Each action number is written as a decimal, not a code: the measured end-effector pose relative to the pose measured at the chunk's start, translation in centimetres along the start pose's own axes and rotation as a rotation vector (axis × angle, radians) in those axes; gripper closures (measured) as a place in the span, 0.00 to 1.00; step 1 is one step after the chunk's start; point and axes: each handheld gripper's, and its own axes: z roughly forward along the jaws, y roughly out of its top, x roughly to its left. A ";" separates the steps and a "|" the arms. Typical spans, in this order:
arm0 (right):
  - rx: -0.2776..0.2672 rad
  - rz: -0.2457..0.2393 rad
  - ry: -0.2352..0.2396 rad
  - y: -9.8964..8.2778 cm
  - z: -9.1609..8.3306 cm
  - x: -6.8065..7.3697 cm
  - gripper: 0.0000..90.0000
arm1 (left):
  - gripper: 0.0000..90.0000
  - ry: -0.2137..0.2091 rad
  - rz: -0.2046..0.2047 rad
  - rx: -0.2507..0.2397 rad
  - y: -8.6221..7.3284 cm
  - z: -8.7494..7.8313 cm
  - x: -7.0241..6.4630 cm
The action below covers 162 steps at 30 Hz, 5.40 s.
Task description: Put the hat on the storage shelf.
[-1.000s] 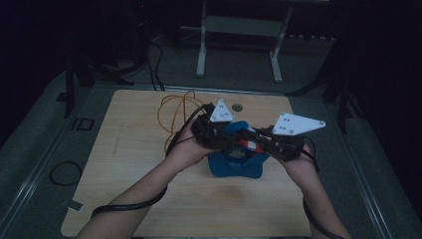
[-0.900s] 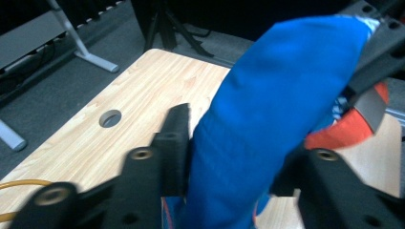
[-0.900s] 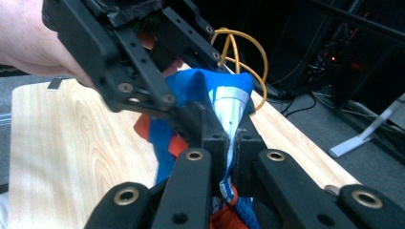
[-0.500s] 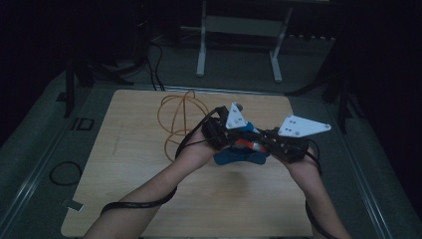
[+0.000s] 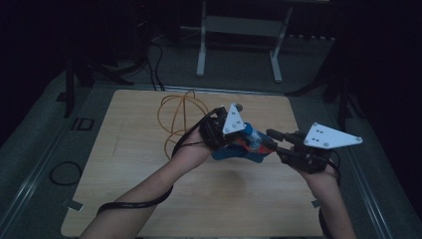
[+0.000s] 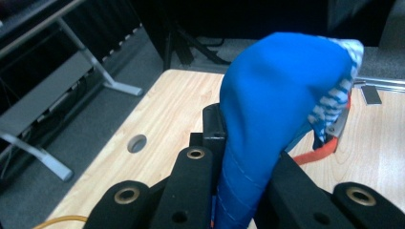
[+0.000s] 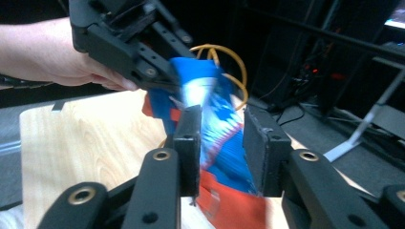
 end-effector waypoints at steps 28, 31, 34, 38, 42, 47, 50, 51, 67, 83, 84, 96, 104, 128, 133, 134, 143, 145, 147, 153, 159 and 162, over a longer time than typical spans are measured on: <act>0.060 0.062 0.067 -3.6 0.4 0.4 0.68 | 0.99 -0.245 0.190 -0.325 -4.5 -4.2 1.7; 0.067 0.038 0.097 -3.5 0.9 1.4 0.63 | 0.99 -0.279 0.195 -0.376 -4.8 -4.7 1.9; 0.056 0.028 0.119 -3.2 1.1 2.1 0.61 | 0.99 -0.332 0.214 -0.432 -5.1 -5.3 1.9; 0.039 0.009 0.168 -2.7 1.5 3.2 0.58 | 0.98 -0.410 0.224 -0.511 -5.6 -6.2 2.0; 0.036 0.002 0.213 -2.4 2.1 4.2 0.53 | 0.98 -0.451 0.228 -0.545 -5.7 -6.6 1.9; 0.023 -0.013 0.274 -2.0 3.1 5.6 0.49 | 0.98 -0.496 0.237 -0.578 -5.7 -7.0 1.6; 0.014 -0.014 0.297 -1.6 3.5 6.0 0.50 | 0.98 -0.526 0.261 -0.587 -5.5 -7.1 1.0; 0.020 -0.023 0.319 -1.5 3.8 6.2 0.55 | 0.98 -0.532 0.275 -0.583 -5.3 -7.1 0.7; 0.067 -0.084 0.260 -1.2 4.0 6.7 1.00 | 0.91 -0.487 0.274 -0.500 -6.0 -7.5 1.2; 0.034 -0.020 0.214 -0.5 2.8 4.6 1.00 | 0.73 -0.342 0.098 -0.314 -8.7 -10.3 3.9; 0.029 -0.015 0.196 -0.4 2.7 4.2 1.00 | 0.71 -0.329 0.080 -0.303 -9.2 -10.8 4.2; -0.010 0.030 0.151 0.9 3.2 2.1 1.00 | 0.32 -0.149 -0.154 -0.216 -14.9 -13.4 5.2; -0.033 0.027 0.135 3.2 5.9 1.0 1.00 | 0.03 -0.001 -0.284 -0.121 -20.2 -13.3 4.3; 0.128 0.016 0.115 9.6 23.4 1.0 1.00 | 0.02 0.260 -0.506 -0.090 -31.6 -13.2 -0.9; 0.160 0.067 0.149 8.6 24.9 0.8 1.00 | 0.02 0.246 -0.528 -0.086 -32.2 -12.9 -0.9; 0.168 0.067 0.147 8.4 25.1 0.8 1.00 | 0.02 0.248 -0.530 -0.086 -32.2 -12.8 -0.9; 0.203 0.090 0.172 6.1 25.0 0.8 0.99 | 0.02 0.238 -0.561 -0.093 -32.8 -12.6 -0.8; 0.204 0.095 0.176 5.6 24.9 1.0 0.99 | 0.02 0.234 -0.559 -0.086 -32.9 -12.5 -0.9; 0.205 0.097 0.180 5.1 24.8 1.2 0.99 | 0.02 0.234 -0.555 -0.086 -32.9 -12.4 -1.0; 0.185 0.111 0.180 4.1 24.2 1.7 0.95 | 0.02 0.250 -0.541 -0.082 -33.1 -12.2 -1.2; 0.161 0.141 0.144 2.9 23.7 1.7 0.74 | 0.02 0.286 -0.546 -0.095 -33.4 -12.4 -1.3; 0.158 0.149 0.136 2.4 23.5 1.6 0.70 | 0.02 0.292 -0.546 -0.095 -33.5 -12.4 -1.4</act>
